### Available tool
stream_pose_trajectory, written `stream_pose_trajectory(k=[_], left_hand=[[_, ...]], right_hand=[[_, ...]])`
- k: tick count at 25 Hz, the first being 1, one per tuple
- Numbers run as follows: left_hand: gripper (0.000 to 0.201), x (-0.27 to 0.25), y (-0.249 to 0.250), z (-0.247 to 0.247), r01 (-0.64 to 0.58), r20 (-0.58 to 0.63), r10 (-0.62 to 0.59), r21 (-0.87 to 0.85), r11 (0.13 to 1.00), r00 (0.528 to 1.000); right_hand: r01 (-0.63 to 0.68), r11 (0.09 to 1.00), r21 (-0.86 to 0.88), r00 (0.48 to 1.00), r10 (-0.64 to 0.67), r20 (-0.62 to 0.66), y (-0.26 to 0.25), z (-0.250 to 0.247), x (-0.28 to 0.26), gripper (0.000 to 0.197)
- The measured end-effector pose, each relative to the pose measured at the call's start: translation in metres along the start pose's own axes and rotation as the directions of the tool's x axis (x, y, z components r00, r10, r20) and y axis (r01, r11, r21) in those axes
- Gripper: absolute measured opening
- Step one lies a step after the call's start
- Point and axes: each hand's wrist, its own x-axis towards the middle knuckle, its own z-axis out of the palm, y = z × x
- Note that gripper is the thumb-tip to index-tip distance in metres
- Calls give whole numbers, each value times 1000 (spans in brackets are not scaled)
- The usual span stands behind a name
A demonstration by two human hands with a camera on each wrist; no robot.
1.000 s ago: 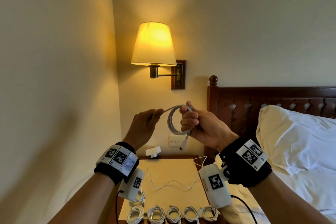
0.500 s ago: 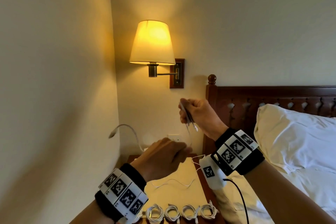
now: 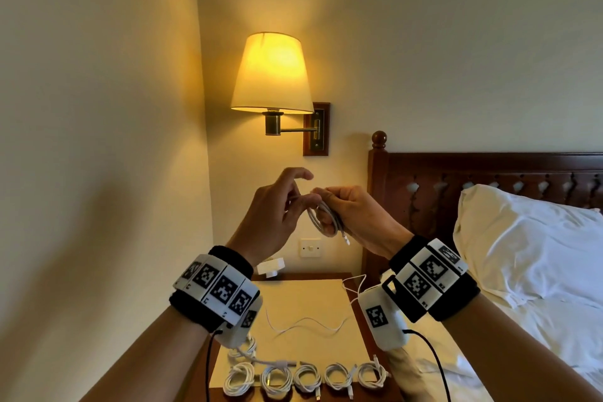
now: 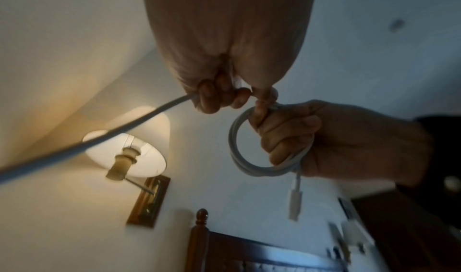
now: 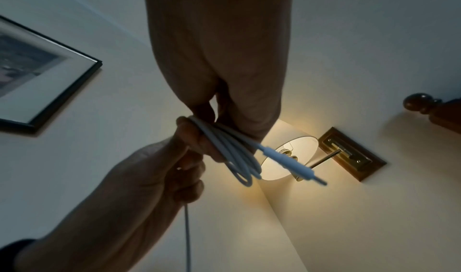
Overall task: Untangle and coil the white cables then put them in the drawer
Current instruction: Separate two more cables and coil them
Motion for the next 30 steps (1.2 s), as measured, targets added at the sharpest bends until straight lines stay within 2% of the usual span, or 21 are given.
stream_pose_trajectory(k=[2,4,7,8,10,11,12,16,18,20,23,26,27,28,30], left_hand=[[39,-1,-5,3,69,-6,-69,-65,996,998],[44,1,-10,5,177,27,-176,-43,983,984],[44,7,-10,7,357,144,-346,-61,932,927],[43,8,-7,7,433,204,-402,-142,890,893],[41,7,-1,8,588,335,-490,-339,734,805],[40,4,2,7,630,374,-509,-407,662,776],[38,2,4,8,638,374,-516,-437,635,770],[38,-1,8,14,546,200,-511,-391,741,836],[38,-3,6,16,527,140,-515,-376,762,846],[39,-5,2,16,519,98,-524,-374,769,846],[39,-5,-6,17,494,49,-510,-345,798,859],[40,-4,-14,26,413,-27,-419,-120,903,908],[39,-4,-16,30,395,-45,-397,-42,918,917],[39,-3,-17,33,392,-58,-390,10,920,919],[39,-1,-18,38,408,-71,-404,43,912,912]], right_hand=[[-35,995,89,999,37,-24,-1,1,3,36],[-93,979,184,995,99,-24,2,1,6,36],[-170,932,320,983,185,-17,7,0,9,37],[-179,921,346,979,202,-31,7,0,10,36],[-182,913,364,972,223,-72,7,0,11,35],[-183,913,365,969,230,-89,6,0,12,34],[-185,914,362,967,235,-99,6,1,12,33],[-139,948,285,980,174,-101,6,3,13,34],[-102,989,105,989,113,-100,5,-1,8,32],[-93,989,-111,989,79,-121,6,-11,2,25],[-150,944,-294,986,119,-120,8,-18,-6,15],[-155,798,-583,971,13,-240,5,-18,-8,12],[-160,785,-598,958,-23,-286,2,-17,-8,13],[-170,814,-556,941,-33,-337,1,-16,-7,14],[-180,924,-337,907,23,-420,-2,-12,-6,14]])
